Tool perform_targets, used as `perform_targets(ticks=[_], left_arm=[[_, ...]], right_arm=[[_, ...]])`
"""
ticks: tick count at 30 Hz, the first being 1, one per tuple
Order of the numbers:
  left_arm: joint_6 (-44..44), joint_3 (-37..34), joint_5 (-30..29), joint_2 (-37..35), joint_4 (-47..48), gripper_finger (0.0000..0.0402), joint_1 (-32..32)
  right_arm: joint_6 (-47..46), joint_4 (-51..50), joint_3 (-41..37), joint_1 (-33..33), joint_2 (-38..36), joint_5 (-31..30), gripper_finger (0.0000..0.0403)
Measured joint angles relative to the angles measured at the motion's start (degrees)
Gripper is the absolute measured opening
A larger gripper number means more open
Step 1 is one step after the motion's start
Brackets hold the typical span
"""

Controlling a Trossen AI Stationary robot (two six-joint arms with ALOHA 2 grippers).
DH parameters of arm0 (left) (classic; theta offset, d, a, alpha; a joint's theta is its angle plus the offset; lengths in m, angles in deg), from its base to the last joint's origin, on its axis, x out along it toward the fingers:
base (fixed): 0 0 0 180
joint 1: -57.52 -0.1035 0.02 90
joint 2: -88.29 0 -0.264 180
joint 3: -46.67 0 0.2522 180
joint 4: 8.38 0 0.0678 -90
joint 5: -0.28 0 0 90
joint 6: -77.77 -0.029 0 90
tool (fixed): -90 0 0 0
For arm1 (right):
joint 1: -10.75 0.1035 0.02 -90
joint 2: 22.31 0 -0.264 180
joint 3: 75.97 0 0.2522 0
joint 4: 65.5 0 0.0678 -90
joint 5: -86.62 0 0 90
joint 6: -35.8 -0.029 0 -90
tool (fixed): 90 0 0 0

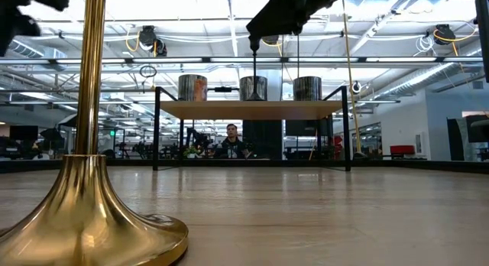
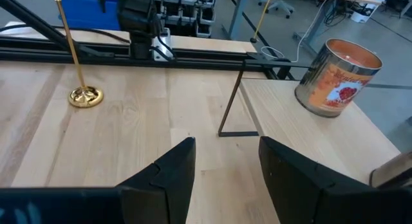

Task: Pick & Place candle stick holders
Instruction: Align the left gold candle holder with the other candle holder

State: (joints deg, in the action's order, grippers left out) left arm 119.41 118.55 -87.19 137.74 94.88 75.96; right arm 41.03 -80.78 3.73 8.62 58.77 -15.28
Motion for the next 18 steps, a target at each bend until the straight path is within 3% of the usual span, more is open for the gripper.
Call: perform_targets(ticks=[7,12,18], left_arm=[[4.58,-7.38,5.00,-0.16,-10.35,0.0127,9.69],[2.32,-9.73,1.65,-0.02,-22.17,0.0127,16.61],[3.94,-10.16,-5.60,-0.02,-19.09,0.0127,21.67]], right_arm=[[0.00,0.00,0.00,0.00,0.02,0.03,0.0171],[0.00,0.04,0.00,0.00,0.02,0.09,0.0171],[0.01,1.18,0.00,0.00,0.02,0.12,0.0171]])
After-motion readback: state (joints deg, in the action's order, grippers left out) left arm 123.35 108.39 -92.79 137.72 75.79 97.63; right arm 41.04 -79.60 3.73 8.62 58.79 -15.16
